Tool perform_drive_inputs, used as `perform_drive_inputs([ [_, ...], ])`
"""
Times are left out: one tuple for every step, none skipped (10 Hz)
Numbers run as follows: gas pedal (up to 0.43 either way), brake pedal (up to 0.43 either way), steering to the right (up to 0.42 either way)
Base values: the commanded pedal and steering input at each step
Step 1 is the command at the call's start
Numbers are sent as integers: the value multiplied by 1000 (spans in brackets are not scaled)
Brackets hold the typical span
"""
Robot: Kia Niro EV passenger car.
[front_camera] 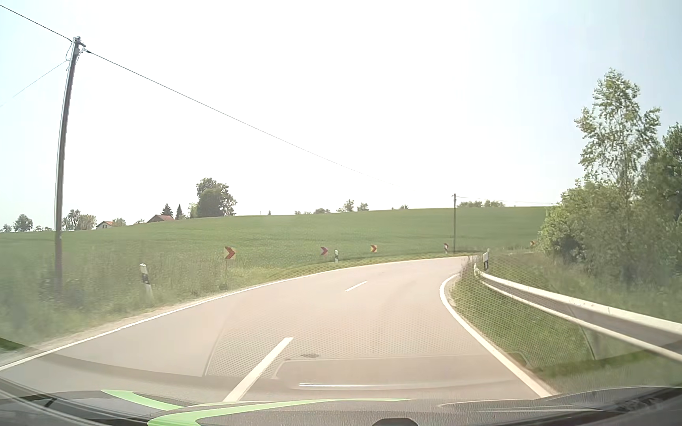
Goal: Follow the waypoints while adhering to traffic rules and regulations
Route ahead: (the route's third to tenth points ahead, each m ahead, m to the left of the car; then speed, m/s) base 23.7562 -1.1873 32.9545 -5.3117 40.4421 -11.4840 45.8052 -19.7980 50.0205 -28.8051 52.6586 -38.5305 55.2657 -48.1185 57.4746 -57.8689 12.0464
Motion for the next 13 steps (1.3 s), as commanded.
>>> perform_drive_inputs([
  [20,0,33],
  [20,0,35],
  [20,0,37],
  [20,0,40],
  [20,0,43],
  [20,0,47],
  [20,0,52],
  [20,0,56],
  [28,0,61],
  [28,0,67],
  [39,0,73],
  [67,0,79],
  [87,0,84],
])
